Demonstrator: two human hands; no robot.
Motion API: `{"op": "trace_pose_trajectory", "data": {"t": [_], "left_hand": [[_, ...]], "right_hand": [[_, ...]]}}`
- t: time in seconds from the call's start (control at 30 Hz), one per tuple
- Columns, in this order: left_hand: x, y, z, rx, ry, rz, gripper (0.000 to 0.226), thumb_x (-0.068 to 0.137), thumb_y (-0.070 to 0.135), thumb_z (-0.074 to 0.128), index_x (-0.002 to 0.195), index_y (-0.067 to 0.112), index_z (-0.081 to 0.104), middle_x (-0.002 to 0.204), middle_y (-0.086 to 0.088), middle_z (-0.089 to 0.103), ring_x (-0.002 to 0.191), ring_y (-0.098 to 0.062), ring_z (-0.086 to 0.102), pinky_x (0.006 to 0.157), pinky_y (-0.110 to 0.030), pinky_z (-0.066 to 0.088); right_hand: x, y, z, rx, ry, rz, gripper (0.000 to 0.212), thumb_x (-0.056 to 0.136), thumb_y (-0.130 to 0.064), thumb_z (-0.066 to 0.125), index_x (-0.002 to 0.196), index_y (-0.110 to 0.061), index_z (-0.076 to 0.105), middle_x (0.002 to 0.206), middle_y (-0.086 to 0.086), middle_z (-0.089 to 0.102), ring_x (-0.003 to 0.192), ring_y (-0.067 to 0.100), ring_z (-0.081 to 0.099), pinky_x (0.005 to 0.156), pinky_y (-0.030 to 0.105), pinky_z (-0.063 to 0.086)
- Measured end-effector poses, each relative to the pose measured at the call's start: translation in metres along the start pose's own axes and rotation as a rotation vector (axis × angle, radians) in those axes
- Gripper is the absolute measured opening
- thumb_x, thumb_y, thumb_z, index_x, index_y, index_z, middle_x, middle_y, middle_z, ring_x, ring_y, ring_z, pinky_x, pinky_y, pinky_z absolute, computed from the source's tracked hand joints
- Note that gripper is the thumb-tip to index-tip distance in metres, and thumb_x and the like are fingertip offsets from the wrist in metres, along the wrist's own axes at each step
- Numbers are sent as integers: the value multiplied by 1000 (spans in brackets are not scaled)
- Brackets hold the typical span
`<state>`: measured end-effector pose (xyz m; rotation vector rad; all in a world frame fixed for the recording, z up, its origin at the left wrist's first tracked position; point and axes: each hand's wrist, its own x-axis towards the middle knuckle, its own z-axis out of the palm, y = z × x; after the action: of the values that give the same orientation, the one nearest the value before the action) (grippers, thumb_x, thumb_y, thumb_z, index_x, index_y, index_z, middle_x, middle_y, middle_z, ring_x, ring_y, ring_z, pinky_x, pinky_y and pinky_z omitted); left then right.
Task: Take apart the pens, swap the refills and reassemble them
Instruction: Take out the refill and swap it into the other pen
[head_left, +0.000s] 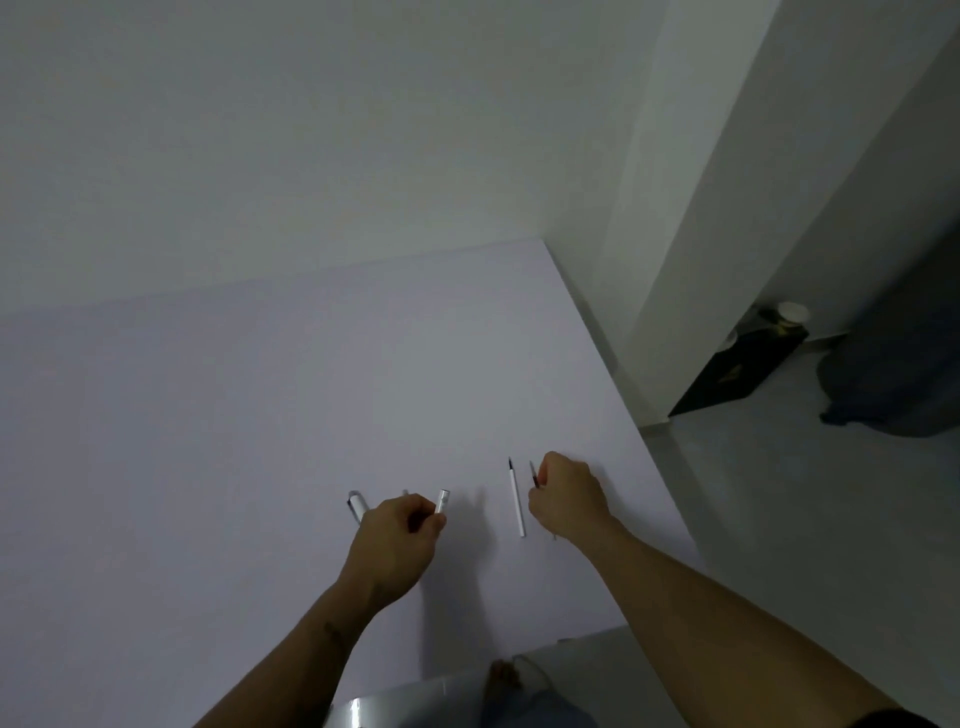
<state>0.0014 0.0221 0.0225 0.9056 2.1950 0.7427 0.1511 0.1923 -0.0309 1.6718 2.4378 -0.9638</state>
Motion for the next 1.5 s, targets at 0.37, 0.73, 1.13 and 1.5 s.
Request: {"op": "trace_pose_trajectory", "data": {"t": [0.37,0.73,1.13,1.5], "left_hand": [[-4,-5,-3,-17,32,-34,19,91,28,59,77,20,69,67,2,70,56,-8,63,53,-15,43],[-6,-24,-12,-39,42,-52,17,91,25,59,79,18,69,72,0,71,64,-15,66,60,-21,48],[-1,-22,-20,-53,42,3,18,90,26,61,79,16,69,70,-3,71,66,-20,68,64,-29,55],[-2,-19,-30,-149,89,-10,18,93,25,59,88,14,72,76,1,69,68,-13,63,62,-19,46]], "right_hand": [[-4,-23,22,-289,24,-101,23,86,-34,58,98,-15,66,103,6,70,96,28,67,69,29,38],[-16,-50,33,-234,-20,-13,16,72,-24,60,87,-17,63,95,5,70,88,27,69,64,27,42],[-24,-55,28,-250,-72,-50,16,79,-24,56,91,-14,63,95,7,69,79,27,66,59,26,43],[-24,-125,-29,523,-59,-154,11,75,-16,61,71,-7,67,67,7,72,61,19,65,63,33,54]]}}
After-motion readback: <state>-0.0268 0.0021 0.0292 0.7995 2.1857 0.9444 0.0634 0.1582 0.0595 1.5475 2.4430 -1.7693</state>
